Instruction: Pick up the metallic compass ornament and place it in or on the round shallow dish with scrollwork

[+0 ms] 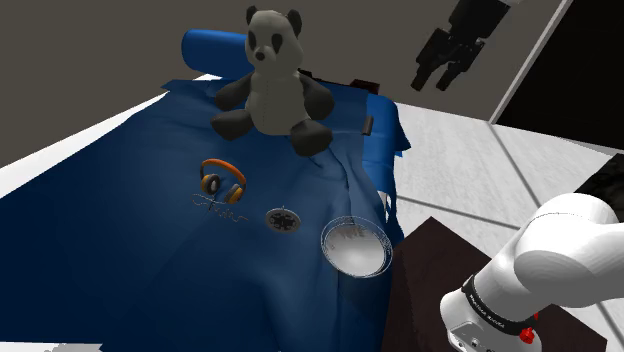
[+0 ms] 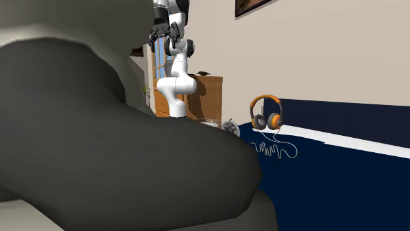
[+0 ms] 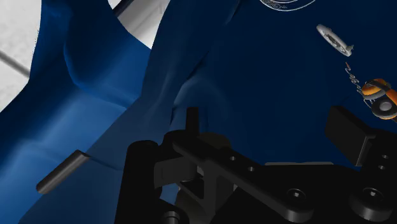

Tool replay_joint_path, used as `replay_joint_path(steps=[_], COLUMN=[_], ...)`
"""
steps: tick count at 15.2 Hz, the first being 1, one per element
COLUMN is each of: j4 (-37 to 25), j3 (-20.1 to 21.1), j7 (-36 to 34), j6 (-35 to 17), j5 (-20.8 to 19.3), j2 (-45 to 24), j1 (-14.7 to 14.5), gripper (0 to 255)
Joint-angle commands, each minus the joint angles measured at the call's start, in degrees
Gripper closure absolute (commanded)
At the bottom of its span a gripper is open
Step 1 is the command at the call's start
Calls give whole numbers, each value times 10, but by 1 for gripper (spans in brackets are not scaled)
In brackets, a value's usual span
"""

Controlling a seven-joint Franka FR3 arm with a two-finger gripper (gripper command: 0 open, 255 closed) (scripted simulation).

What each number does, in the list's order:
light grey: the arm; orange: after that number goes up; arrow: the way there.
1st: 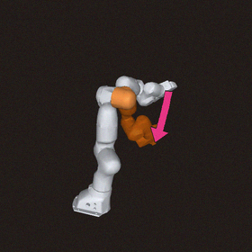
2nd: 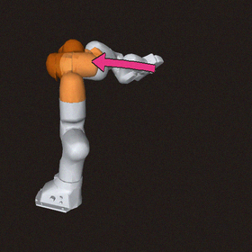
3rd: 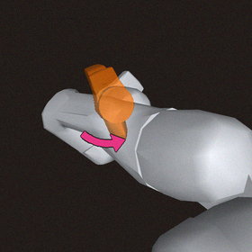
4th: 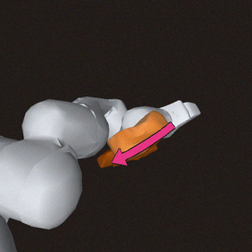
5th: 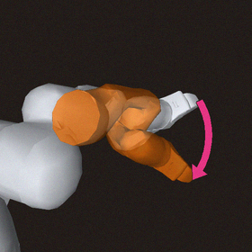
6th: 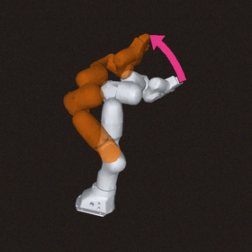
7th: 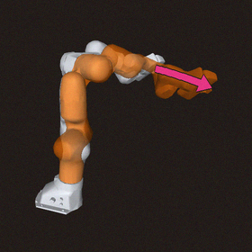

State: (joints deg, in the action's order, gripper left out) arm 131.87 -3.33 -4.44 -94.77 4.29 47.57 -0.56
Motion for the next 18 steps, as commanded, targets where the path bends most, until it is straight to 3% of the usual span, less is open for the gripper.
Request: replay_joint_path(steps=[1, 10, 18], j4=[0, 90, 119], j3=[0, 105, 206], j7=[0, -81, -160], j6=[0, -138, -269], j5=[0, 38, 55], j2=[0, -30, -117], j1=[0, -30, -49], gripper=[0, 0, 0])
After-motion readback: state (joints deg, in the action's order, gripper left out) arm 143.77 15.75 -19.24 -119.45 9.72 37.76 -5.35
